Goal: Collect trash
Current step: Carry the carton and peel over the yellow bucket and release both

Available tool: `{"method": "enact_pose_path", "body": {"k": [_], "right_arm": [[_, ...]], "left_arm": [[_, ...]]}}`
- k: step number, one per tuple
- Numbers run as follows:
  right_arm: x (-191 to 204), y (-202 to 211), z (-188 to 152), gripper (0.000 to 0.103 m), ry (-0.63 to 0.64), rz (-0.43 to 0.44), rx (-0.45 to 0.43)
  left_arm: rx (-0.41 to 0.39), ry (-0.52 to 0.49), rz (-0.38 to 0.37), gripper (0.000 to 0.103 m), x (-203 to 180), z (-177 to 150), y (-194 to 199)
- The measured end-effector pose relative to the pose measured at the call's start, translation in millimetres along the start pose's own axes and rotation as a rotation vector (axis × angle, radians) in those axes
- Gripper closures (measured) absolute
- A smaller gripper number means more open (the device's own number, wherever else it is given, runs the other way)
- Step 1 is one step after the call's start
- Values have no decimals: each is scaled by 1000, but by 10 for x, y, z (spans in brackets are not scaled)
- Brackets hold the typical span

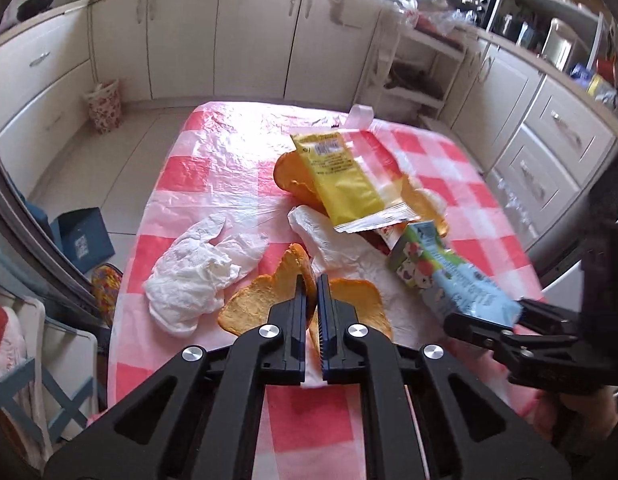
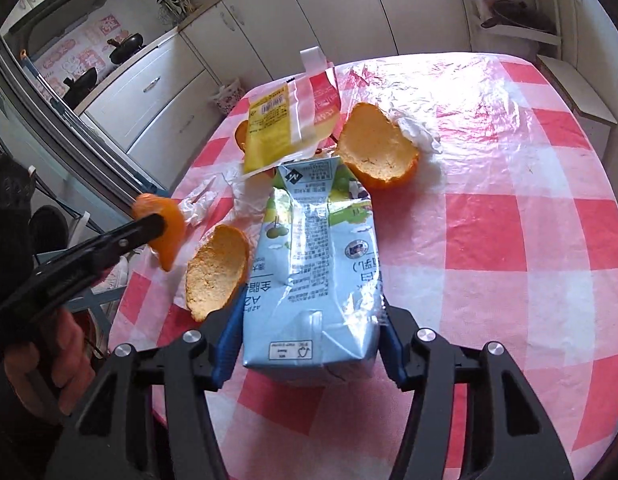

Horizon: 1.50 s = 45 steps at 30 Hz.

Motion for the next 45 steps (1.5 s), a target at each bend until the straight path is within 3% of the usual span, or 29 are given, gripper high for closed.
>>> {"method": "enact_pose_path", "body": {"k": [6, 12, 15, 21, 28, 32, 41, 45], "right_arm": [[-35, 167, -24, 46, -39, 62, -31], [3, 651, -182, 47, -89, 137, -93], [25, 908, -414, 47, -152, 178, -133], [113, 1052, -857, 47, -217, 199, -130], [328, 1426, -1439, 47, -174, 181, -130], [440, 1480, -1893, 47, -150, 162, -66], [470, 963, -2666, 47, -107, 33, 223], [535, 662, -2993, 47, -4, -34, 398]], "left_arm": [[-42, 68, -95, 98, -145, -125, 478], [-35, 67, -157, 98, -390, -456, 824], [-19, 76, -179, 98, -461, -674, 927], [6, 112, -232, 98, -593, -1068, 1102], [39, 91, -285, 98, -821, -1547, 1355], [92, 92, -305, 98, -863, -1844, 1320], [309, 129, -359, 98, -1006, -2752, 947], [441, 115, -327, 98, -1047, -3160, 729]]}}
Point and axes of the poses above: each gripper's, at about its wrist camera, not at the fingertips, and y roughly against the way its jaws point, x to its left, z to its top, the point moved 9 cm from there along -y, roughly the way its jaws point, and after that the axes turned 9 degrees about -z, right-handed, at the moved point
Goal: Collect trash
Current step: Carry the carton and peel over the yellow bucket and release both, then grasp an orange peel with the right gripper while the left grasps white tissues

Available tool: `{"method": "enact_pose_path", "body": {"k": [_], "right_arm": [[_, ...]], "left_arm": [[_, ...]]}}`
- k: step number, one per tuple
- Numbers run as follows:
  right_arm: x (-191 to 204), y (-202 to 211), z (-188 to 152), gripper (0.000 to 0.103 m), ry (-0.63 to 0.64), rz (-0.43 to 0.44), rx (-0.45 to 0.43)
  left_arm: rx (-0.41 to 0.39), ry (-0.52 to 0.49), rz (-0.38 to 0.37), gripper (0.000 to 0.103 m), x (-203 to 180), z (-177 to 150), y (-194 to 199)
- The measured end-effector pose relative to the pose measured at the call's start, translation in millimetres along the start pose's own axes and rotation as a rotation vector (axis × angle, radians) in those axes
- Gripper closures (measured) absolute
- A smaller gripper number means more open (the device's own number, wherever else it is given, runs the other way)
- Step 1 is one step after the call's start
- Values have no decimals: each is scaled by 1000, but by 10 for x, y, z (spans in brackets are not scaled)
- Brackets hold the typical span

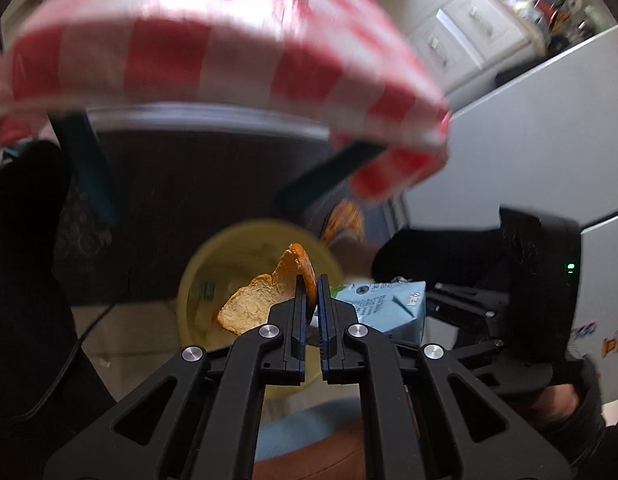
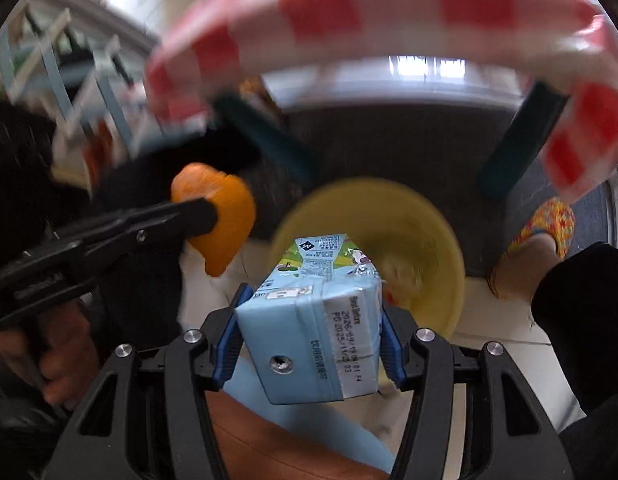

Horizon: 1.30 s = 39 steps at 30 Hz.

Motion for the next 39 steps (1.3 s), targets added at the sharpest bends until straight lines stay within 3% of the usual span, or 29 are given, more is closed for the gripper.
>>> {"method": "enact_pose_path", "body": {"k": [2, 6, 8, 14, 21, 24, 31, 39], "right_arm": [[20, -154, -27, 45, 50, -70, 56], [-72, -237, 16, 38, 30, -100, 71], [-125, -223, 25, 35, 22, -99, 61], [-164, -140, 49, 32, -15, -82, 13], [-138, -92, 104, 32, -28, -59, -22], [-148, -56, 116, 32, -36, -50, -40], [-168, 89, 195, 31, -81, -6, -118], [-116, 390, 426, 31, -100, 39, -288]], "left_arm": [[71, -1, 30, 98, 28, -84, -165], [123, -16, 70, 96, 32, -161, -289], [119, -16, 80, 83, 34, -152, -283], [19, -19, 97, 72, 89, 0, -50], [-43, -51, 140, 69, 81, 102, 68], [-87, -79, 185, 68, 46, 160, 185], [-243, -181, 335, 56, -41, 413, 591], [-335, -224, 436, 50, -44, 724, 862]]}}
Point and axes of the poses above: each gripper's, at about its wrist camera, not at the fingertips, and y roughly against the way its jaws point, x to its left, z to its top, the point moved 9 cm from there along -y, roughly the way its jaws point, and after that the axes turned 9 degrees about -z, right-handed, at the moved point
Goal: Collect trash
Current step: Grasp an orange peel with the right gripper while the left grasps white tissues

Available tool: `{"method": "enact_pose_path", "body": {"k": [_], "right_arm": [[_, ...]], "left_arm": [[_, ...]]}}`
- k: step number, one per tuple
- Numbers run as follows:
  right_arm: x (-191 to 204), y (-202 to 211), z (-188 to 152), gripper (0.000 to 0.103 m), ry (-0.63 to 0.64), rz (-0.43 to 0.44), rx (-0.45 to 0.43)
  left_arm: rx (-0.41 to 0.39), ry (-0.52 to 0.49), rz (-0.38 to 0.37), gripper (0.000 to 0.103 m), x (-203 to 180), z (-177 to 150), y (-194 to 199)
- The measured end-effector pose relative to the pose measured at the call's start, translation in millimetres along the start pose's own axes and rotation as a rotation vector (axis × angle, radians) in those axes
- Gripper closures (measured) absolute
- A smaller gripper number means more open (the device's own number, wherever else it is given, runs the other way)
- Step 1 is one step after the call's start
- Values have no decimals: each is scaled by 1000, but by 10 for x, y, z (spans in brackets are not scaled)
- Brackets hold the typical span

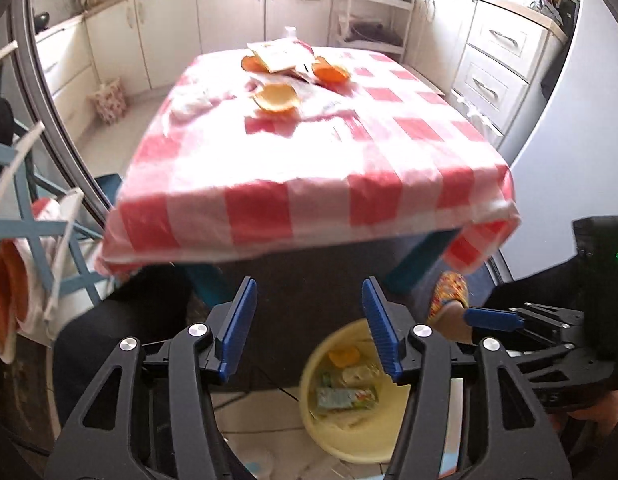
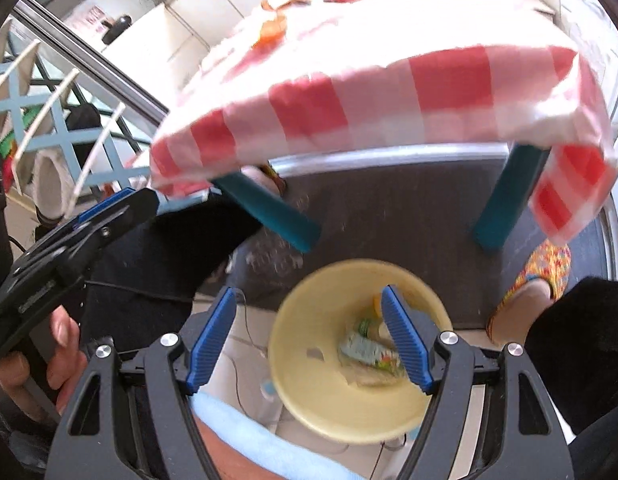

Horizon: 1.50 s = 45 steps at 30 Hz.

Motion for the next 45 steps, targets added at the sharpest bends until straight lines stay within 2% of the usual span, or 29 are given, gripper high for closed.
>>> {"method": "enact_pose_path", "body": {"k": [6, 11, 21, 27, 30, 34, 36, 41, 45], "right_arm": [[69, 165, 206, 31, 53, -26, -128], [205, 354, 539, 31, 127, -23, -249], [568, 313, 1481, 31, 254, 7, -339], [685, 10, 2037, 31, 292, 3, -317], [706, -174, 2221, 31, 295, -2, -300], [751, -477, 2478, 31, 312, -17, -282], [753, -587, 2551, 32, 312, -26, -269], [687, -885, 2675, 42, 305, -63, -216], [706, -1029, 2712, 43, 331, -65, -207]], "left_arm": [[-46, 9, 47, 45, 174, 203, -3], [-78, 18, 97, 40, 367, 408, -9], [-157, 73, 180, 30, 804, 889, 61], [-173, 100, 217, 27, 1044, 1117, 0], [-178, 111, 234, 23, 1164, 1225, -76], [-166, 140, 249, 23, 1370, 1346, -229], [-162, 148, 255, 23, 1456, 1417, -304], [-133, 121, 291, 23, 1621, 1647, -639], [-110, 106, 291, 23, 1682, 1805, -927]]}}
Point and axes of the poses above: each gripper's, at about its wrist camera, not at the fingertips, and y roughly against the way its jaws point, x to its left, z to its top, the point moved 9 cm from there along -y, roughly the way its jaws point, and after that the axes turned 9 degrees about -z, right-handed, at the moved point
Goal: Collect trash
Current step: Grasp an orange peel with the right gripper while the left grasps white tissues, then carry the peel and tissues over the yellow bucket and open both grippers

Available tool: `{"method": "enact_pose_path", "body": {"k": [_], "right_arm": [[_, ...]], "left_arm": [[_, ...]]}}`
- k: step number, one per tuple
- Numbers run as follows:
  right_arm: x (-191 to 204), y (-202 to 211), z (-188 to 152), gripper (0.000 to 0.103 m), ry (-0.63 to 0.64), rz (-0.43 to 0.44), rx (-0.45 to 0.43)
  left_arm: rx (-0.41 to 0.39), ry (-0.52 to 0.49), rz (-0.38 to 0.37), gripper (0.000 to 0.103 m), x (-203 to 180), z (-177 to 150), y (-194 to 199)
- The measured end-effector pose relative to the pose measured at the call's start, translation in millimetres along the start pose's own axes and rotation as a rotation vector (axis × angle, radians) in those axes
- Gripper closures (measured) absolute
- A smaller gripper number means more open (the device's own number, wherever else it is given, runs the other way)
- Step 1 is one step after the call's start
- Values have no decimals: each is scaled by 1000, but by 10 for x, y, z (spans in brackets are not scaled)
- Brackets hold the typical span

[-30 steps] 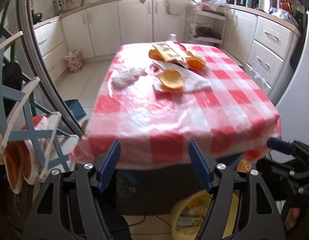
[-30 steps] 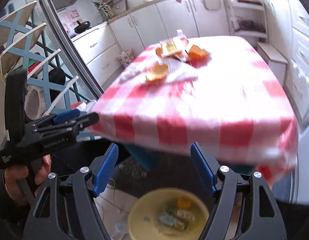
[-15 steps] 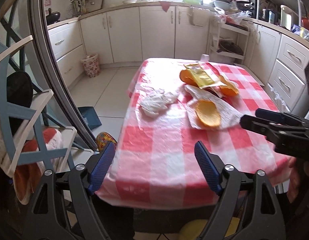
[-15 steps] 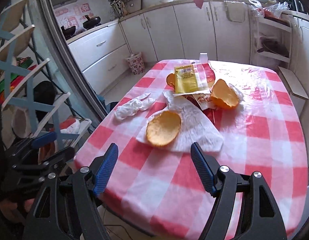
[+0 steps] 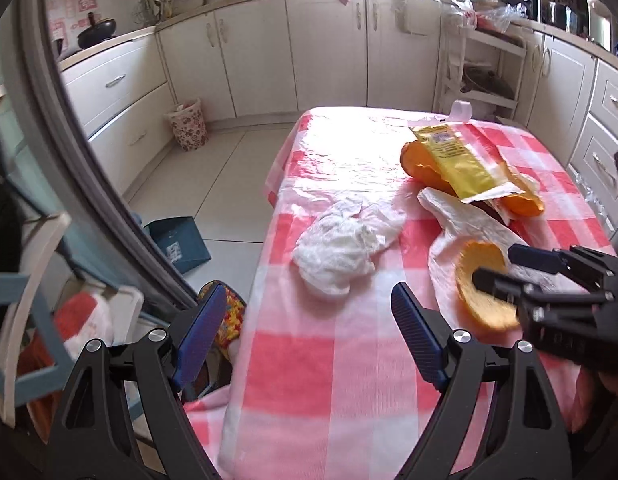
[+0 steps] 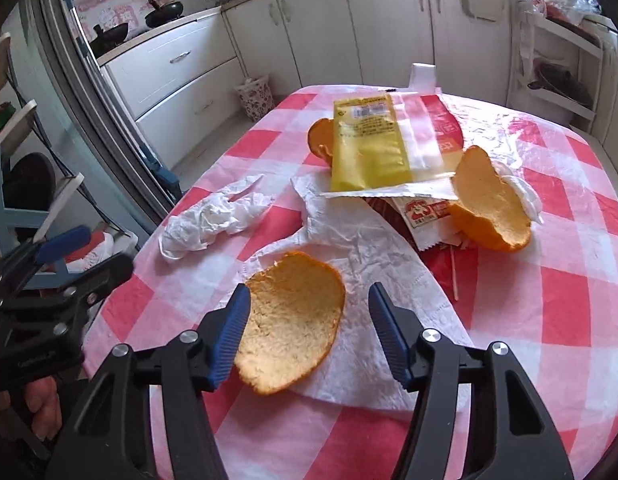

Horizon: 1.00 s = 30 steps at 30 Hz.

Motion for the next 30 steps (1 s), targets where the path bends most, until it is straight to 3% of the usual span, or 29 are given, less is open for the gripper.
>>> {"method": "enact_pose_path", "body": {"k": [4, 6, 7, 10, 12, 13, 16, 20, 30], "right_arm": [[82, -98, -61, 58, 52, 2, 21], [86, -92, -68, 74, 64, 7, 18], [87, -75, -75, 88, 65, 18, 24], [70, 29, -68, 96, 55, 43, 17], [55, 123, -35, 96, 53, 55, -3], [40, 159, -29, 96, 52, 56, -10], [-20, 299, -16, 96, 39, 70, -29], [-164, 433, -40, 96, 16, 71, -46], [-385, 561, -160, 96, -48, 75, -42]], "left_arm": [[36, -4, 15, 23, -12, 85, -302], [45, 5, 21, 23, -1, 120, -409], [51, 5, 22, 23, -2, 131, -456], [72, 14, 25, 23, 13, 143, -595], [83, 43, 16, 34, 49, 129, -665], [92, 66, 4, 52, 70, 116, -684], [87, 99, -20, 85, 92, 102, -636], [52, 112, -78, 91, 8, 57, -381], [30, 173, -239, 91, -109, -123, 81]]}}
Point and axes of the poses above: each gripper's, at about its wrist camera, not at the fingertips, and y roughly against the way its jaws point, x to its left, z to its top, the point moved 9 cm from there along -y, roughly the way its jaws point, and after that the axes turned 9 degrees about -z, right-handed, at the moved point
